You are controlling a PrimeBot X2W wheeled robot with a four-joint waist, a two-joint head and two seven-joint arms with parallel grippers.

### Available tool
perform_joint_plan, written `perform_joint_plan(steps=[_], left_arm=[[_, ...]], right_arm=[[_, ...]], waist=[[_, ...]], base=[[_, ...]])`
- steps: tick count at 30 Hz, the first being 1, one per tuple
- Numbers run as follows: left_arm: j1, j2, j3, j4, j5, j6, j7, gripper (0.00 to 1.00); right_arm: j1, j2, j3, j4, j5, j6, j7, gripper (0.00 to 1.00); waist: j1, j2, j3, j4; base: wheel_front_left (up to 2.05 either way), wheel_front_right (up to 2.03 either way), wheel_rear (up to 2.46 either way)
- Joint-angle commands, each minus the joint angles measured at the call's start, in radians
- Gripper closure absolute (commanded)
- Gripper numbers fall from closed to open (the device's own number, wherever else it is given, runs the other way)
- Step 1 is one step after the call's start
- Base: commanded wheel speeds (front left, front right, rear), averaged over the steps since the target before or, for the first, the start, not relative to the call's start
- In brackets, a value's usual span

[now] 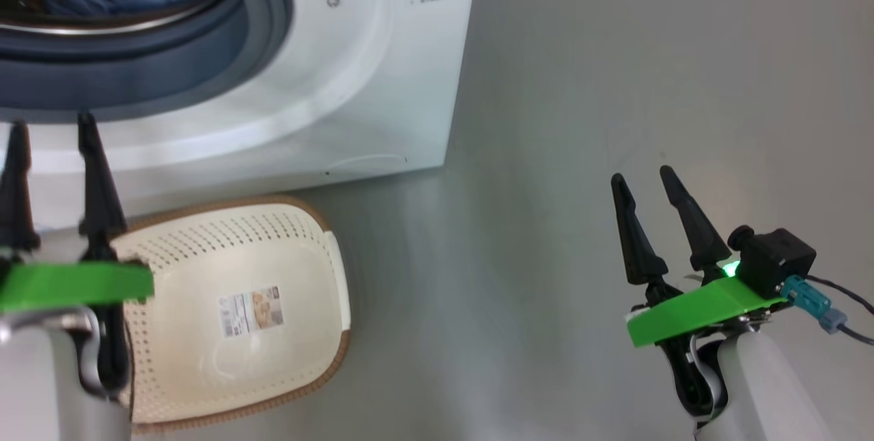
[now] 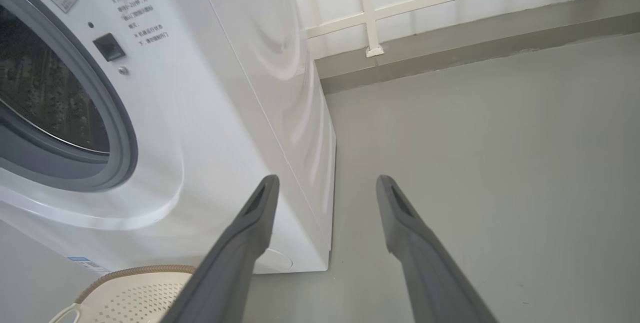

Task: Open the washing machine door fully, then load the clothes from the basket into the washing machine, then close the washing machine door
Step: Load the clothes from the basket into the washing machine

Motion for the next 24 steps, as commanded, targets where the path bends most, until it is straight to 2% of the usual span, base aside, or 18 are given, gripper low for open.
perform_joint_plan(steps=[1,13,24], left_arm=[[0.031,0.023,0.037,-0.035,0.014,-0.003,-0.004,0.0],[0.261,-0.026,0.083,-0.124,0.048,-0.002,-0.004,0.0],[0.433,-0.057,0.125,-0.21,0.055,0.029,-0.004,0.0]], right_arm=[[0.026,0.005,0.025,-0.019,-0.006,0.002,-0.005,0.0],[0.067,0.005,0.02,-0.011,-0.009,0.002,-0.005,0.0],[0.109,0.005,0.033,-0.013,-0.018,0.002,-0.005,0.0]], waist=[[0.0,0.0,-0.035,0.006],[0.0,0.0,-0.148,-0.002],[0.0,0.0,-0.229,0.006]], base=[[0.0,0.0,0.0],[0.0,0.0,0.0],[0.0,0.0,0.0]])
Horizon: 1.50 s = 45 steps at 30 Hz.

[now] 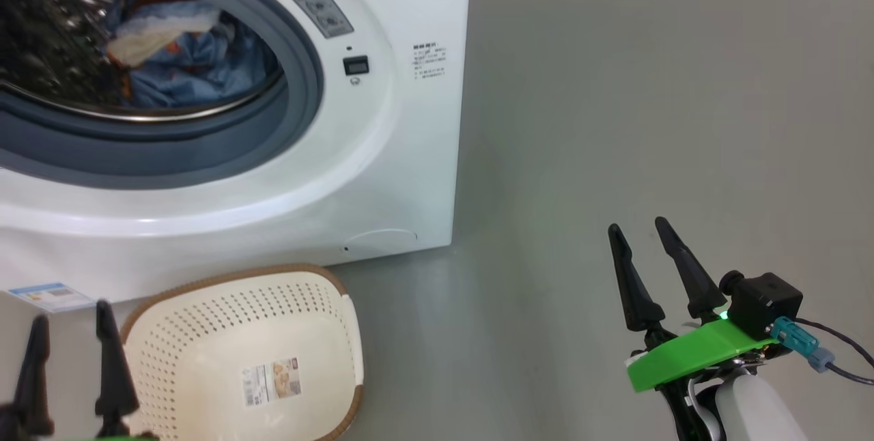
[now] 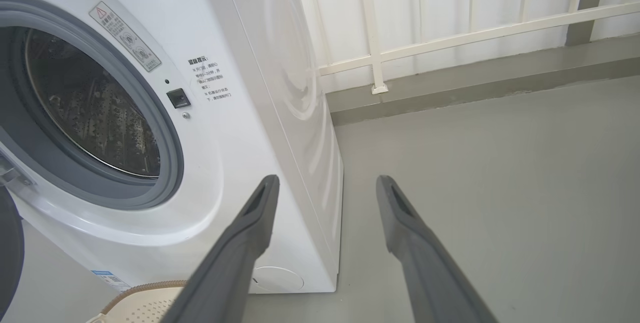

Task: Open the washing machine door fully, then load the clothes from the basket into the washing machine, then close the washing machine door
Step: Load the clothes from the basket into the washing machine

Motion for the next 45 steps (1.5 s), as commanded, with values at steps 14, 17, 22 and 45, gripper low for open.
perform_joint_plan(steps=[14,17,22,45], left_arm=[[0.156,0.014,-0.002,-0.107,-0.02,0.091,-0.004,0.0],[0.178,0.014,-0.015,-0.119,-0.022,0.109,-0.004,0.0],[0.203,0.014,-0.033,-0.13,-0.029,0.129,-0.004,0.0],[0.247,0.014,-0.075,-0.144,0.01,0.122,-0.004,0.0]], right_arm=[[0.051,0.004,0.029,-0.036,-0.058,0.002,-0.005,0.0],[0.056,0.004,0.028,-0.037,-0.061,0.002,-0.005,0.0],[0.064,0.004,0.025,-0.04,-0.068,0.002,-0.005,0.0],[0.069,0.004,0.026,-0.044,-0.078,0.002,-0.005,0.0]], waist=[[0.0,0.0,-0.083,0.0],[0.0,0.0,-0.093,0.0],[0.0,0.0,-0.109,0.004],[0.0,0.0,-0.138,0.015]], base=[[0.0,0.0,0.0],[0.0,0.0,0.0],[0.0,0.0,0.0],[0.0,0.0,0.0]])
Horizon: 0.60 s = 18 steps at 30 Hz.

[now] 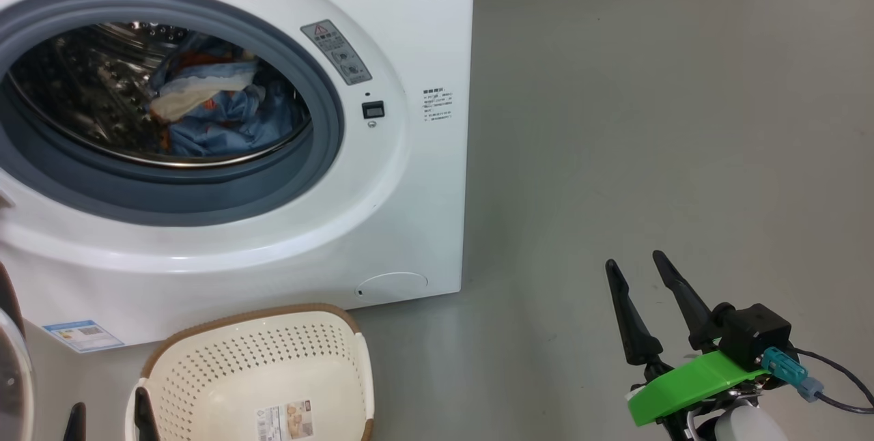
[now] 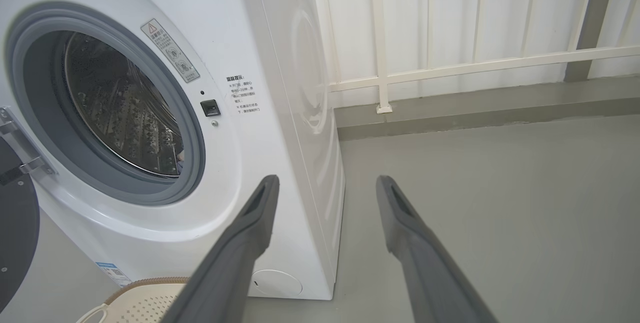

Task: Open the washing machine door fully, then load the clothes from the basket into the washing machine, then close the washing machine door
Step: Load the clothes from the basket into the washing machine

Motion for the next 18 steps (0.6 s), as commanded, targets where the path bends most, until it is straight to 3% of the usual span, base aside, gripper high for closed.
perform_joint_plan(steps=[1,18], left_arm=[[-0.016,0.012,0.027,-0.032,0.01,0.002,-0.004,0.0],[-0.017,0.012,0.018,-0.04,0.001,0.016,-0.004,0.0]], right_arm=[[-0.008,0.002,0.027,-0.028,-0.007,0.002,-0.005,0.0],[-0.008,0.002,0.017,-0.024,0.001,0.002,-0.005,0.0]], waist=[[0.0,0.0,0.0,-0.001],[0.0,0.0,0.001,-0.007]], base=[[0.0,0.0,0.0],[-0.04,0.04,0.0]])
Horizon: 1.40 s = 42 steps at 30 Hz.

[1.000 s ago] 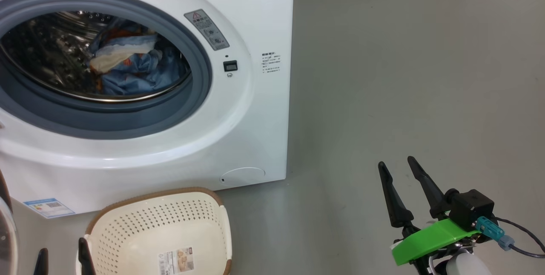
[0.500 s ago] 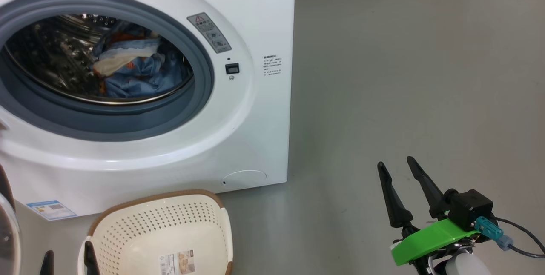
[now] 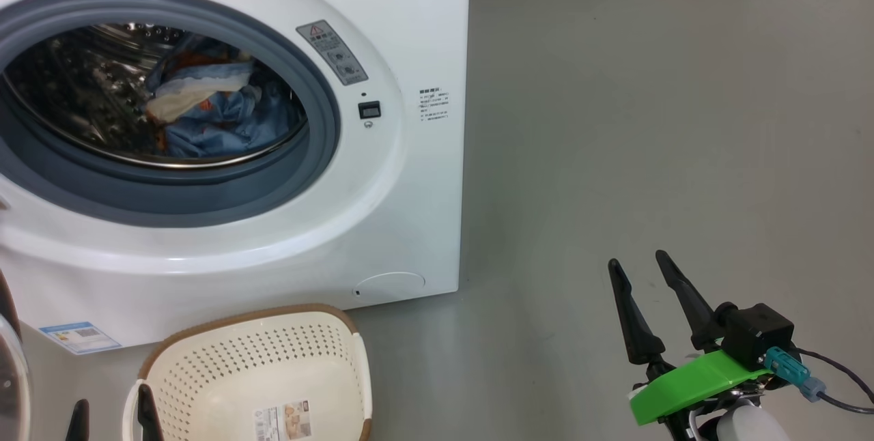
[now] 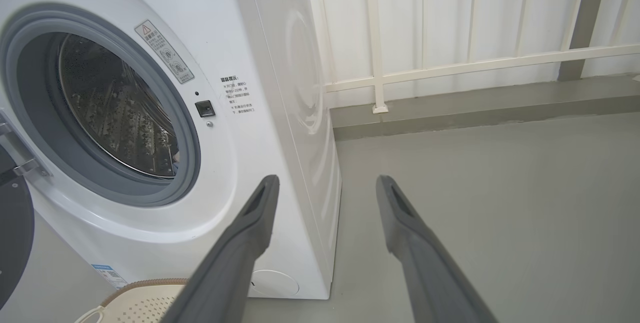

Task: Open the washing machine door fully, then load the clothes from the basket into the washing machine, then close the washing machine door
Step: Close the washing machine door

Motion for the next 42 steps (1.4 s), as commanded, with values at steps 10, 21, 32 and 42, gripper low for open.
perform_joint_plan(steps=[10,21,32,42], left_arm=[[-0.028,0.012,0.03,-0.024,0.006,0.013,-0.004,0.0],[-0.045,0.012,0.044,-0.034,0.013,-0.005,-0.004,0.0],[-0.05,0.012,0.046,-0.024,0.009,-0.003,-0.004,0.0],[-0.048,0.012,0.04,-0.022,0.007,-0.001,-0.004,0.0]], right_arm=[[-0.006,0.002,0.01,-0.023,0.014,0.002,-0.005,0.0],[-0.008,0.002,-0.007,-0.022,0.024,0.002,-0.005,0.0],[-0.01,0.002,-0.007,-0.019,0.023,0.002,-0.005,0.0],[-0.007,0.002,-0.005,-0.014,0.021,0.002,-0.005,0.0]], waist=[[0.0,0.0,0.007,-0.005],[0.0,0.0,0.015,-0.003],[0.0,0.0,0.011,0.0],[0.0,0.0,0.003,0.002]], base=[[-1.11,1.13,-0.01],[-0.96,0.96,0.0],[-0.01,0.01,0.0],[0.0,0.0,0.0]])
